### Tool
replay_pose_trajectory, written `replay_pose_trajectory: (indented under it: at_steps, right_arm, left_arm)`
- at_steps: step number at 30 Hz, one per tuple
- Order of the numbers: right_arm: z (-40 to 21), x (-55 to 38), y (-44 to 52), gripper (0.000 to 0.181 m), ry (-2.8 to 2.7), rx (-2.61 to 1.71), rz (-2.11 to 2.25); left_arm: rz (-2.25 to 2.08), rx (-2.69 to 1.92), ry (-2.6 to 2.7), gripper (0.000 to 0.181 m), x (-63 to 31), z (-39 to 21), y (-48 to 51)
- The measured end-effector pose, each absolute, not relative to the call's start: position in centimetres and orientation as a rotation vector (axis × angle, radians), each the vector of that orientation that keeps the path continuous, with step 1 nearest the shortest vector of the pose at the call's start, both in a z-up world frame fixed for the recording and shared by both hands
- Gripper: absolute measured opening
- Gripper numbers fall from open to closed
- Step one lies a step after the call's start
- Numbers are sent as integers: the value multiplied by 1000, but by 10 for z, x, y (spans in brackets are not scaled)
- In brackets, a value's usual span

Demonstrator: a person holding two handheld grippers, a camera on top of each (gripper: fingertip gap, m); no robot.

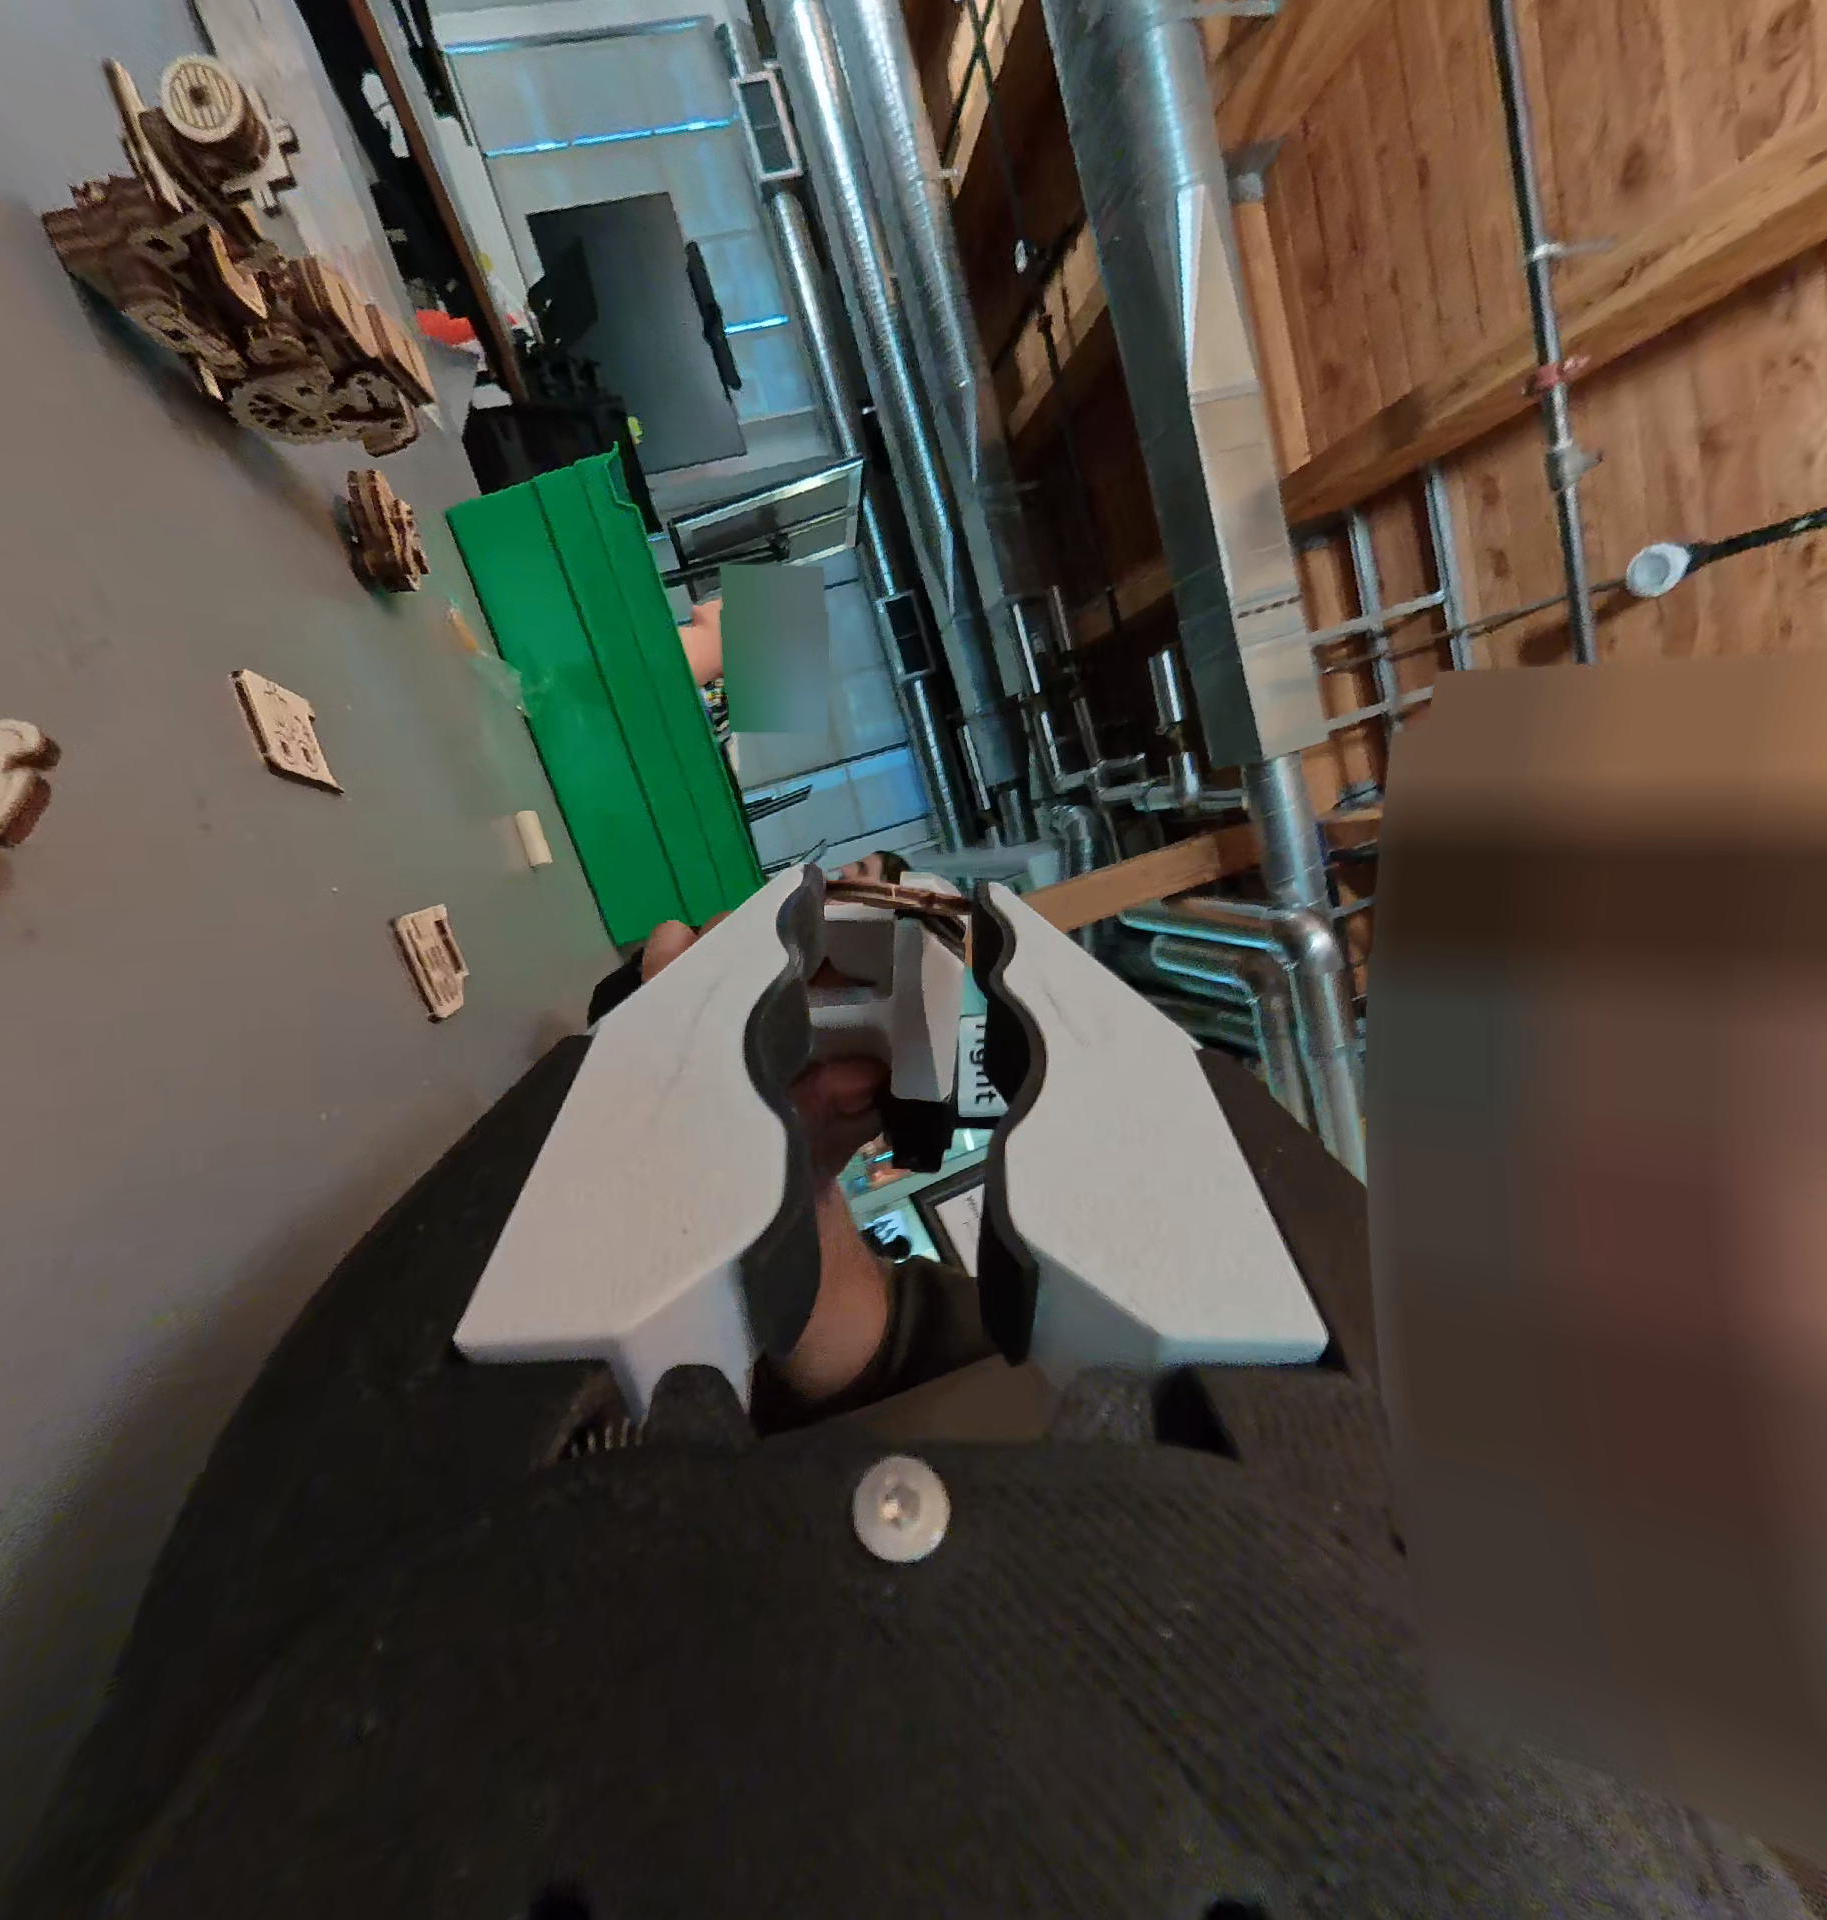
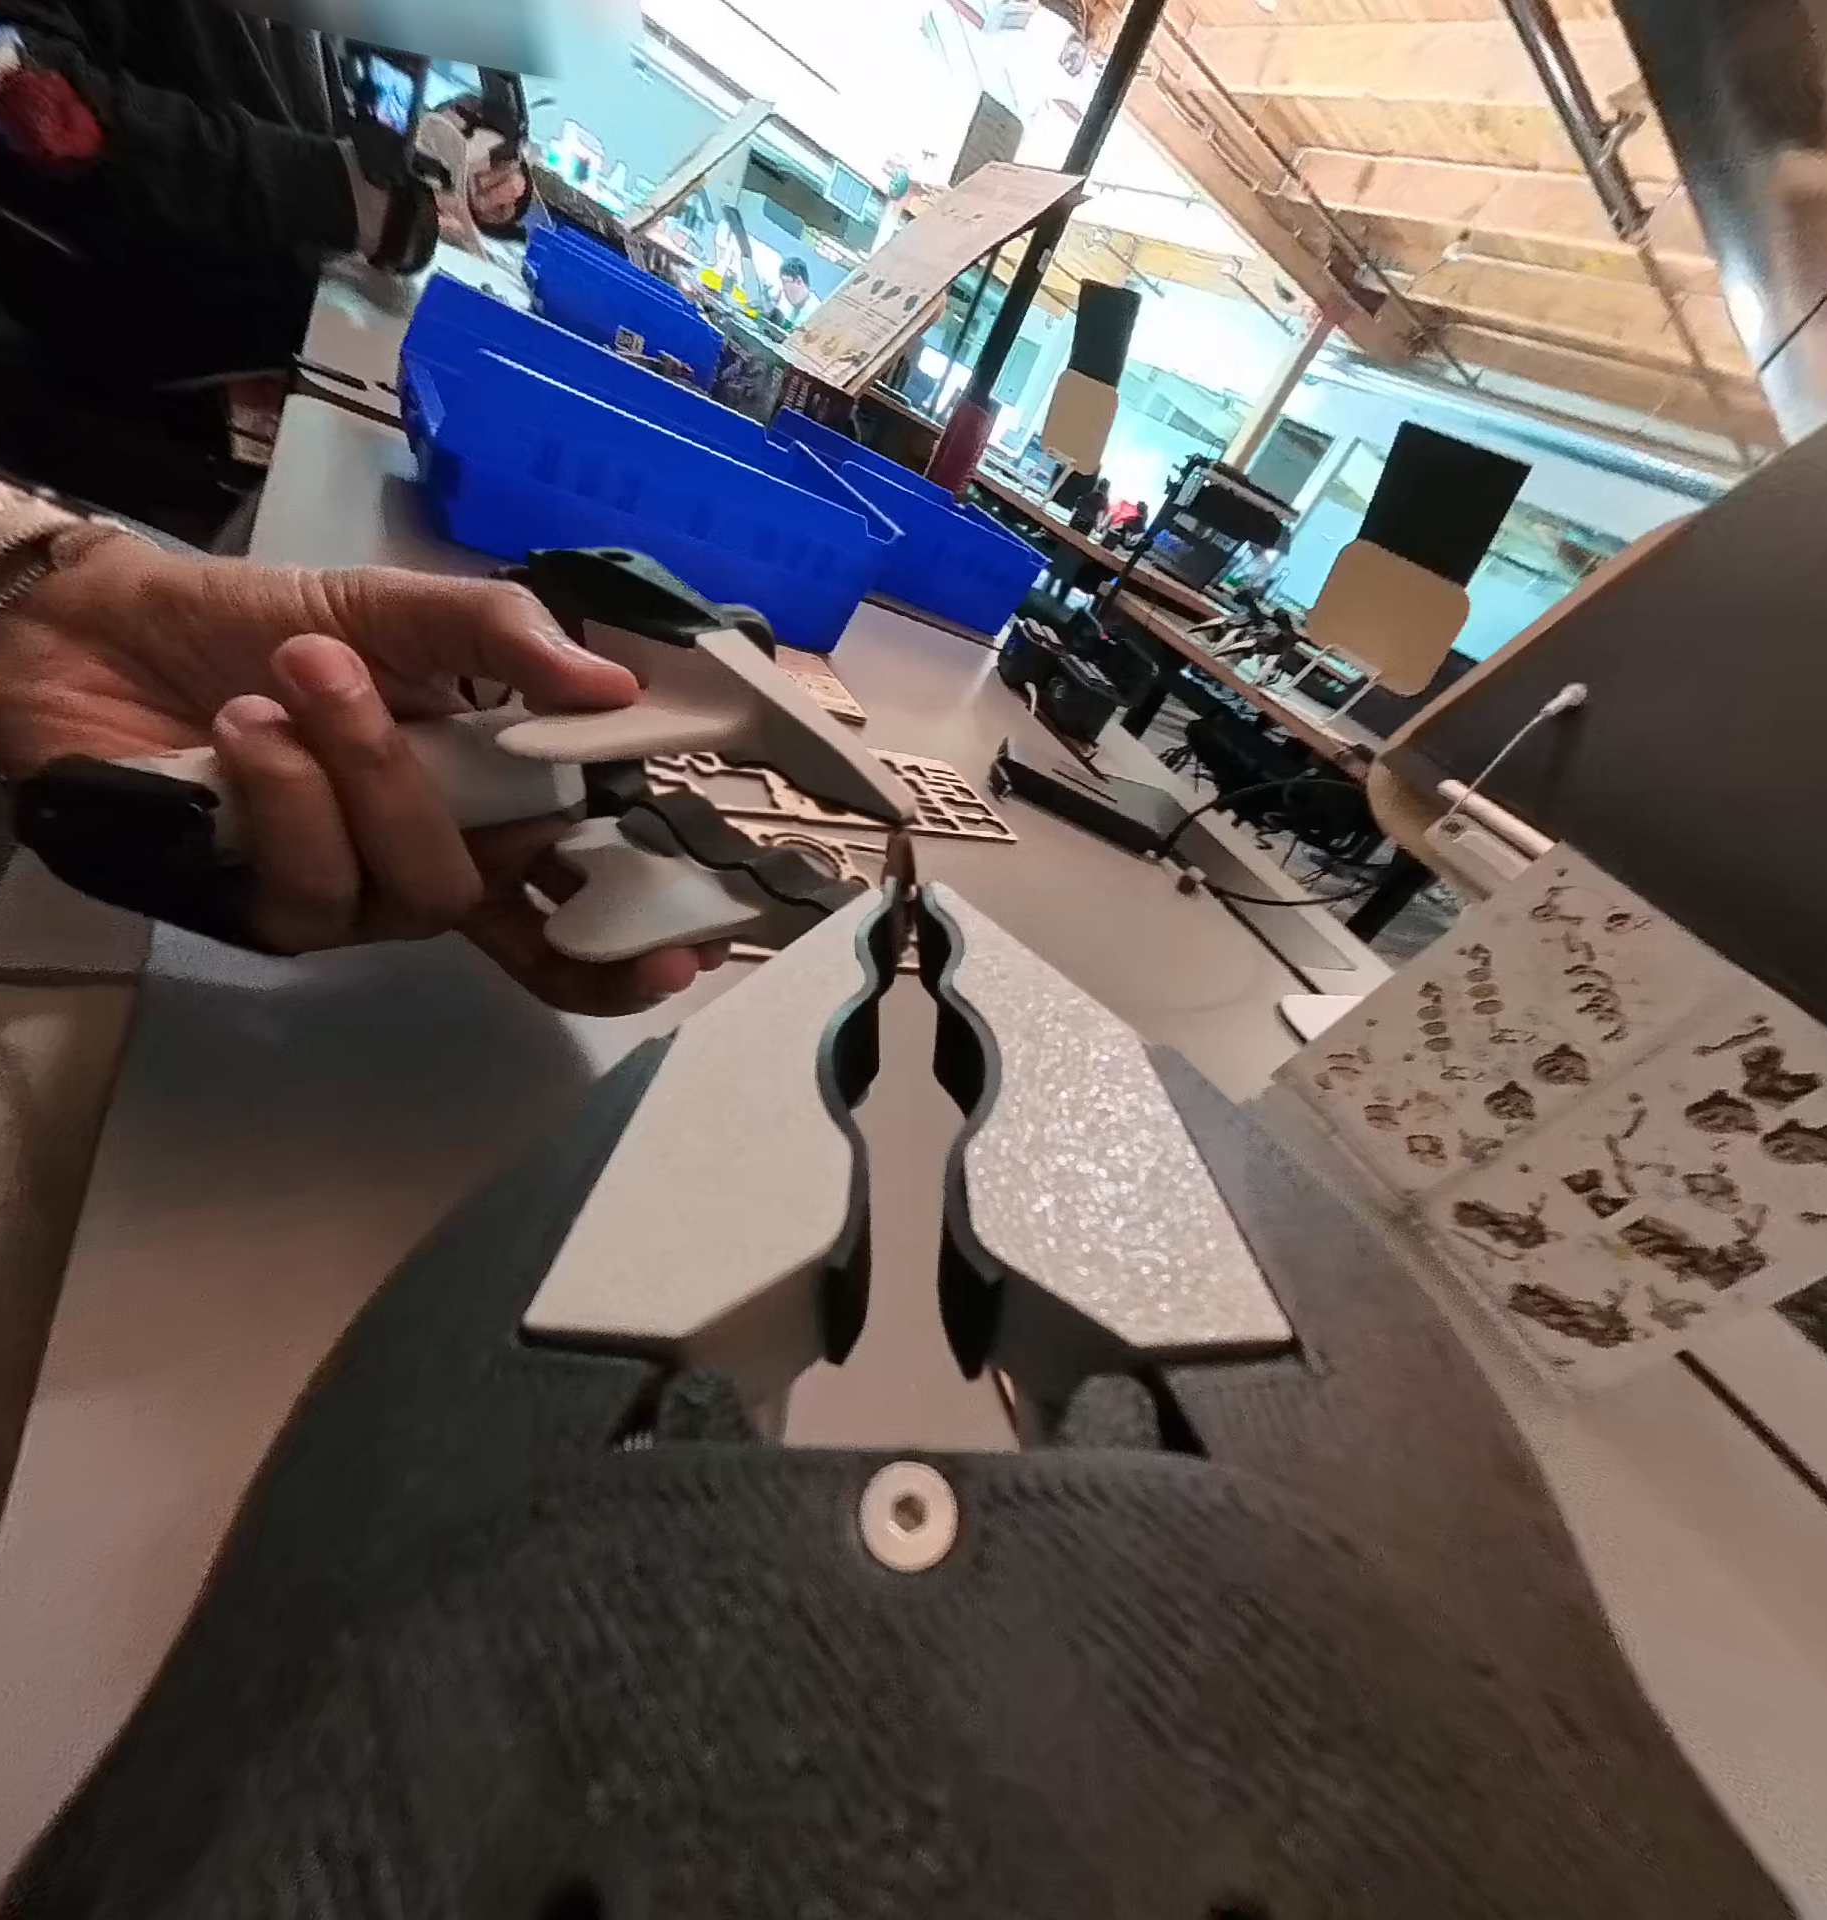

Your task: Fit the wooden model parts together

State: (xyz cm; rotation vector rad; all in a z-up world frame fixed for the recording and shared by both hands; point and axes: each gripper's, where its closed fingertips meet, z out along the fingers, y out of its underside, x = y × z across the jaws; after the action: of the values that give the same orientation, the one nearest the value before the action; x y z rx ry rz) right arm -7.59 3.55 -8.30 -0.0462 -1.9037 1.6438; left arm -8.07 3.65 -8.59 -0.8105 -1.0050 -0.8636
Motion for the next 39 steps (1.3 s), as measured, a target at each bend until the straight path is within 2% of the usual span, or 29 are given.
replay_pose_trajectory:
  at_steps: [1, 9, 16, 22, 27, 34, 39]
  right_arm:
    - [-83, -77, 37, 0, -1913, -67, 1669]
    - [-102, -81, 39, 0, -2166, -309, 1902]
    - [-130, -77, 40, 0, -2437, -428, 1878]
    - [-149, -62, 37, 0, -2611, -341, 1781]
    - [-155, -60, 38, 1, -2641, -311, 1733]
    - [-143, -69, 42, 0, -2569, -395, 1847]
    - [-136, -67, 40, 12, -2553, -427, 1929]
  left_arm:
    - [-844, -829, -1000, 26, -81, -86, 36]
    - [-599, -1018, -1001, 31, -95, -91, 20]
    - [-330, -1526, -905, 34, -82, -124, 31]
    - [-292, -1758, -822, 23, -62, -149, 45]
    - [-284, -1786, -794, 3, -58, -151, 47]
    - [-350, -1616, -831, 0, -69, -131, 39]
    - [-446, -1488, -848, 0, -72, -119, 35]
